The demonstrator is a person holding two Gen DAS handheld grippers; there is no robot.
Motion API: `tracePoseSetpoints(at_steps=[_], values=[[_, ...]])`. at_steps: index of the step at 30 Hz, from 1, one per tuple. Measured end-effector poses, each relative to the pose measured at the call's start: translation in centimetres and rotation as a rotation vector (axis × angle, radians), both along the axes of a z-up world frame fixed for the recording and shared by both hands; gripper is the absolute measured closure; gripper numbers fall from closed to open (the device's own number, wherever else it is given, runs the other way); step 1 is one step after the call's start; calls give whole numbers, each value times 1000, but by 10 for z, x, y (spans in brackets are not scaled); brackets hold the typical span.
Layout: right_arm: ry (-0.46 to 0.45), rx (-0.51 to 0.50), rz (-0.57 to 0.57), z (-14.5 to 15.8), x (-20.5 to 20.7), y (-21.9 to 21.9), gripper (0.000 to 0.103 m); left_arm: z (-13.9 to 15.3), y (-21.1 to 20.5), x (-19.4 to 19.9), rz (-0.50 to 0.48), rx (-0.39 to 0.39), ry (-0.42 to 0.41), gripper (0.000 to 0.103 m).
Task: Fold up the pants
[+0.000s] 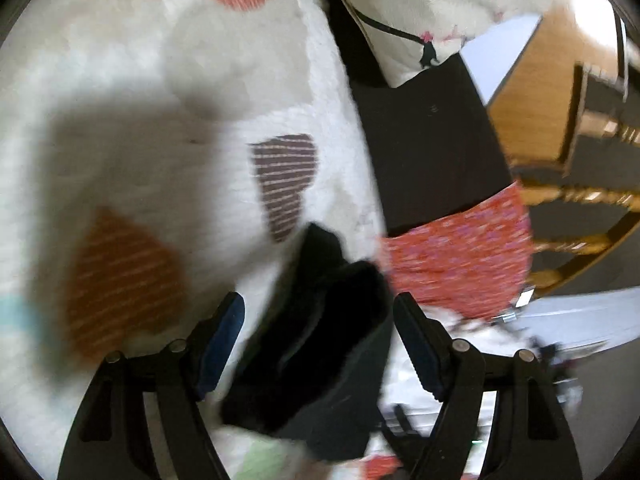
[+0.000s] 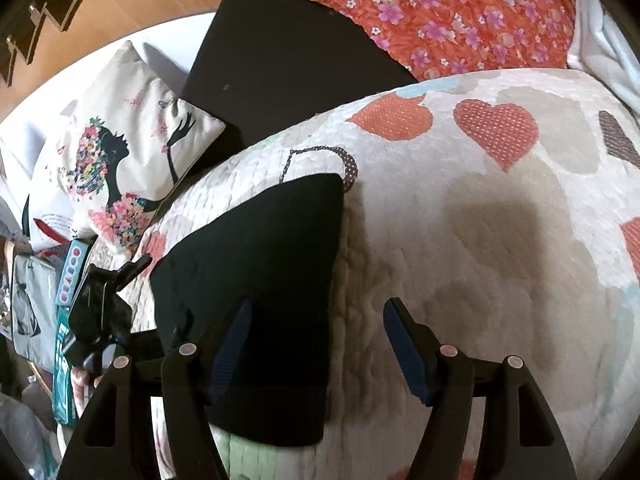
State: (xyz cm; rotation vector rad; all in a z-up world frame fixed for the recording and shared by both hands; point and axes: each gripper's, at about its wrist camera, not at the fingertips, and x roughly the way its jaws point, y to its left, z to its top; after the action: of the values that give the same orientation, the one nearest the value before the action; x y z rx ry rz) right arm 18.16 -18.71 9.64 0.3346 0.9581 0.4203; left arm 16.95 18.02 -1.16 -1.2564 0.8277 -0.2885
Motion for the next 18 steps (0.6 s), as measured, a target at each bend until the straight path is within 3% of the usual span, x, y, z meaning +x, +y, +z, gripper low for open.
tracePoseSetpoints(at_steps=[4, 9, 11, 14, 15, 18], values=[[-8, -13, 11, 13, -28, -5, 30, 28, -12, -36, -29, 254, 68, 27], [-5, -41, 35, 22, -73, -6, 30, 59, -41, -89, -35, 471, 78, 27], [-5, -54, 46, 25, -92, -7, 30, 76, -58, -113, -28, 575, 52, 27], [-16, -71, 54, 30, -118, -7, 30, 105, -83, -156, 28, 796, -5, 27], [-20, -73, 53, 33, -126, -8, 30, 122, -96, -174, 71, 895, -46, 27], [-39, -62, 46, 43, -148, -10, 29, 157, -120, -206, 168, 1083, -137, 23]])
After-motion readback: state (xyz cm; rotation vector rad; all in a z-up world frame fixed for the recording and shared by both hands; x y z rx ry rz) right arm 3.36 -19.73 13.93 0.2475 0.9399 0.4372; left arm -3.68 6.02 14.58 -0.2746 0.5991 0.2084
